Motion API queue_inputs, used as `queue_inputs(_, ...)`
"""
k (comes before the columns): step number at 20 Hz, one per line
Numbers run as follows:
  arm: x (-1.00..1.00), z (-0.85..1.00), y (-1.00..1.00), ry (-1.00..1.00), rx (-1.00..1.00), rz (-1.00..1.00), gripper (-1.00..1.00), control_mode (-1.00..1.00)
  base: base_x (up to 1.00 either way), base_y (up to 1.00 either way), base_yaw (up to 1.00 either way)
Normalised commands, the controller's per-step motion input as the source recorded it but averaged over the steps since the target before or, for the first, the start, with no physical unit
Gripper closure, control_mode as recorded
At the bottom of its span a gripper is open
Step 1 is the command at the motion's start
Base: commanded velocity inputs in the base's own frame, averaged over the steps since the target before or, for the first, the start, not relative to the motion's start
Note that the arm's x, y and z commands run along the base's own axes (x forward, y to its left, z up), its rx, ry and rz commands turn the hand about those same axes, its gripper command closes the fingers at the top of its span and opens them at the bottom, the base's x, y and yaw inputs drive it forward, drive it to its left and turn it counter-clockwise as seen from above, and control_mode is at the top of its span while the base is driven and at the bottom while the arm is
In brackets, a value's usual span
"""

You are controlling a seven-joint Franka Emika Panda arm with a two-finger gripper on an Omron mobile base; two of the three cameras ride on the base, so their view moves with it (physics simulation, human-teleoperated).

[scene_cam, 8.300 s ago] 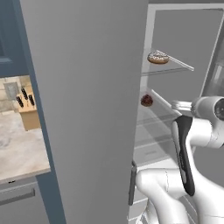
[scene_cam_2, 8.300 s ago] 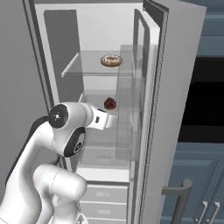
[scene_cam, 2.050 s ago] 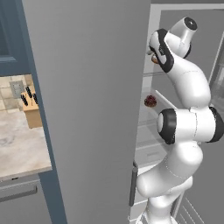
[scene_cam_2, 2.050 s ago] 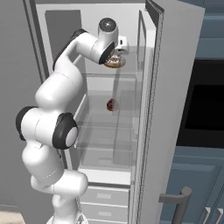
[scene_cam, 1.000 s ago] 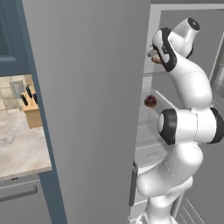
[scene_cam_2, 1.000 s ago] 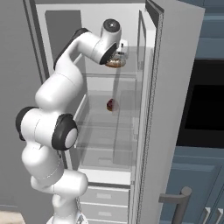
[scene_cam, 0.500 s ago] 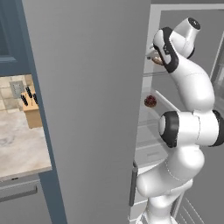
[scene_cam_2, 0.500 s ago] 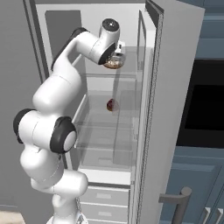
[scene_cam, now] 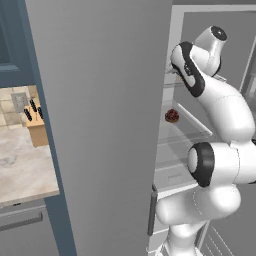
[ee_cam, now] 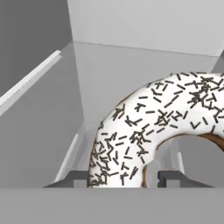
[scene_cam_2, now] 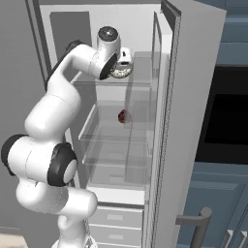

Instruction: Take the donut and cake from the fridge and place them on the empty tray on the dining counter.

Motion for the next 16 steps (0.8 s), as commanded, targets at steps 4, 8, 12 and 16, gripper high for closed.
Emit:
queue_inputs(4,-0.82,-0.23,-0.02,-0.17,-0.01,0.01,1.0,-1.0,0.0,0.0,0.0)
queue_inputs(8,-1.0,0.34,-0.07,-0.23,0.02,0.0,1.0,-1.0,0.0,0.0,0.0)
queue_inputs(12,-1.0,0.7,0.16,-0.04,0.09,0.0,1.0,-1.0,0.0,0.0,0.0)
queue_inputs(16,-1.0,0.57,0.3,0.01,0.07,0.0,1.0,-1.0,0.0,0.0,0.0)
